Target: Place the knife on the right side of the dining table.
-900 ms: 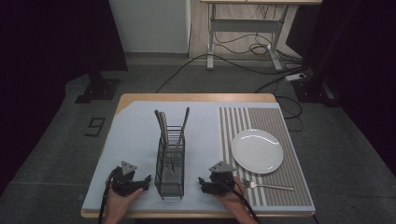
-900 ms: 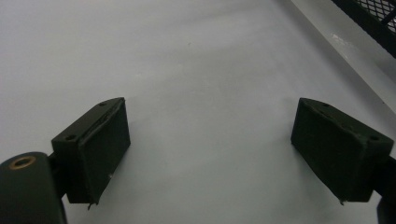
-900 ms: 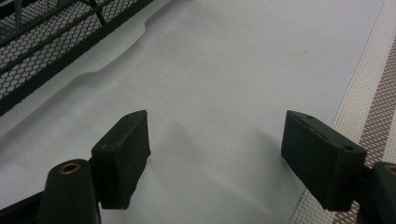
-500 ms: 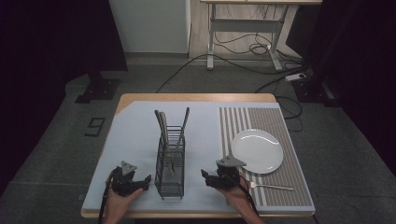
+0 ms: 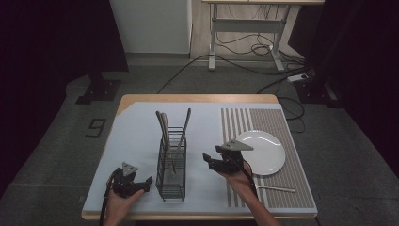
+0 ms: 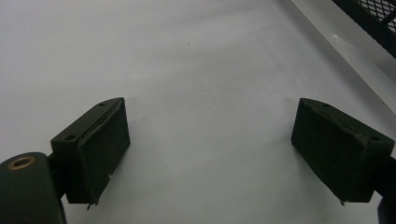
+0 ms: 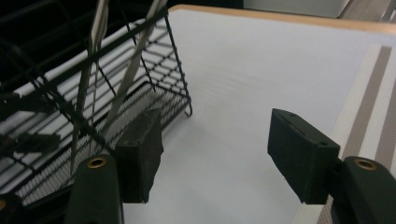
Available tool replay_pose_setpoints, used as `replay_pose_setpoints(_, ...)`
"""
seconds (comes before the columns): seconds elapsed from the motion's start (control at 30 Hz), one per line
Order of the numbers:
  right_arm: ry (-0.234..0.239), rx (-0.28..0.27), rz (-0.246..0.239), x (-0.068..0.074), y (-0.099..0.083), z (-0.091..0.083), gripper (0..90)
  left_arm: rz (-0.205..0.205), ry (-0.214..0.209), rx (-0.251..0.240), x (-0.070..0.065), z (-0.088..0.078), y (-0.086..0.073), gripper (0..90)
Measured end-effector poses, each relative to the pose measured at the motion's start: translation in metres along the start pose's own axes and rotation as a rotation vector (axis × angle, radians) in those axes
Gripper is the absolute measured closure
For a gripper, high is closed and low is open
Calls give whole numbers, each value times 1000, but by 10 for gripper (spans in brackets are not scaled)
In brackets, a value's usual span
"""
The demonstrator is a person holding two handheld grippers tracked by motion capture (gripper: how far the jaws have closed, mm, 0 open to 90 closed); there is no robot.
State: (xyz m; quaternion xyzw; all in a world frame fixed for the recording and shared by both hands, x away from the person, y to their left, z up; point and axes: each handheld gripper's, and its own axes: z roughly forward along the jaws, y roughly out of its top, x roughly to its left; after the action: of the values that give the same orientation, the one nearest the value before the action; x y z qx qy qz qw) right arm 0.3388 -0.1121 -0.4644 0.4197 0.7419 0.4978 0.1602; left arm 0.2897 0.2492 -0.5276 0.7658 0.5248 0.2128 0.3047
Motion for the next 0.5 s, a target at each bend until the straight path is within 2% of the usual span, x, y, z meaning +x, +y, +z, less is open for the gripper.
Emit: replay_pose_setpoints(0.5, 35, -36, -35, -2, 42, 18, 413, 7, -6, 7, 1, 0, 1, 108)
